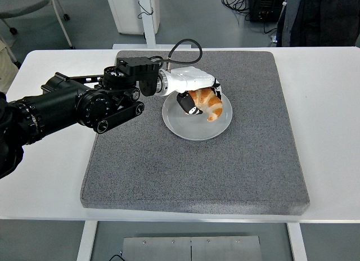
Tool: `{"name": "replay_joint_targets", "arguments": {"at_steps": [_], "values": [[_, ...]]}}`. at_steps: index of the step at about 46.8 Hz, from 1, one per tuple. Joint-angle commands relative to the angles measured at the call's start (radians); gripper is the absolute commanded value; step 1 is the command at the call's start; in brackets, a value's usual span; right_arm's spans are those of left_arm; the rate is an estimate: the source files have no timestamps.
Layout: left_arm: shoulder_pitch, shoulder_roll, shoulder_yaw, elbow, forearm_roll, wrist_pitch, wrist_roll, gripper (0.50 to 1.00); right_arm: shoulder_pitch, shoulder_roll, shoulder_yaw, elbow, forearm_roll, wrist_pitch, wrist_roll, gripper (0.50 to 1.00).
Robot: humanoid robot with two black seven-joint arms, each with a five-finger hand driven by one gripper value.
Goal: Place the bread on the plate
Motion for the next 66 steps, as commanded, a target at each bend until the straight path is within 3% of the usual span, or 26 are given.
{"name": "replay_joint_targets", "arguments": {"at_steps": [1, 15, 49, 50, 51, 52, 55, 57, 58, 66], "values": [[0.011, -0.007, 0.002, 0.022, 0.0, 0.0, 0.0, 0.5, 0.0, 0.0, 0.0, 0.0, 0.0, 0.0, 0.0, 1.0], [0.029, -0.025, 0.059, 0.06, -0.005, 0.028, -0.006, 0.5, 0.0, 0.0, 0.0, 0.0, 0.0, 0.0, 0.0, 1.0], [0.048, -0.027, 0.062, 0.062, -0.009, 0.035, 0.003, 0.5, 0.0, 0.0, 0.0, 0.0, 0.0, 0.0, 0.0, 1.0], [0.046, -0.028, 0.062, 0.062, -0.011, 0.035, 0.005, 0.588, 0.0, 0.0, 0.0, 0.0, 0.001, 0.0, 0.0, 1.0], [0.043, -0.031, 0.062, 0.062, -0.012, 0.035, 0.005, 0.739, 0.0, 0.0, 0.0, 0.0, 0.0, 0.0, 0.0, 1.0], [0.043, -0.033, 0.062, 0.062, -0.012, 0.034, 0.003, 0.805, 0.0, 0.0, 0.0, 0.0, 0.0, 0.001, 0.0, 1.0], [0.04, -0.034, 0.062, 0.06, -0.014, 0.029, 0.003, 0.87, 0.0, 0.0, 0.0, 0.0, 0.001, 0.001, 0.0, 1.0], [0.038, -0.031, 0.062, 0.06, -0.015, 0.023, 0.0, 0.964, 0.0, 0.0, 0.0, 0.0, 0.0, 0.0, 0.0, 1.0], [0.037, -0.031, 0.062, 0.059, -0.015, 0.023, 0.0, 0.984, 0.0, 0.0, 0.0, 0.0, 0.0, 0.0, 0.0, 1.0], [0.035, -0.025, 0.062, 0.05, -0.017, 0.023, -0.002, 0.984, 0.0, 0.0, 0.0, 0.0, 0.0, 0.0, 0.0, 1.0]]}}
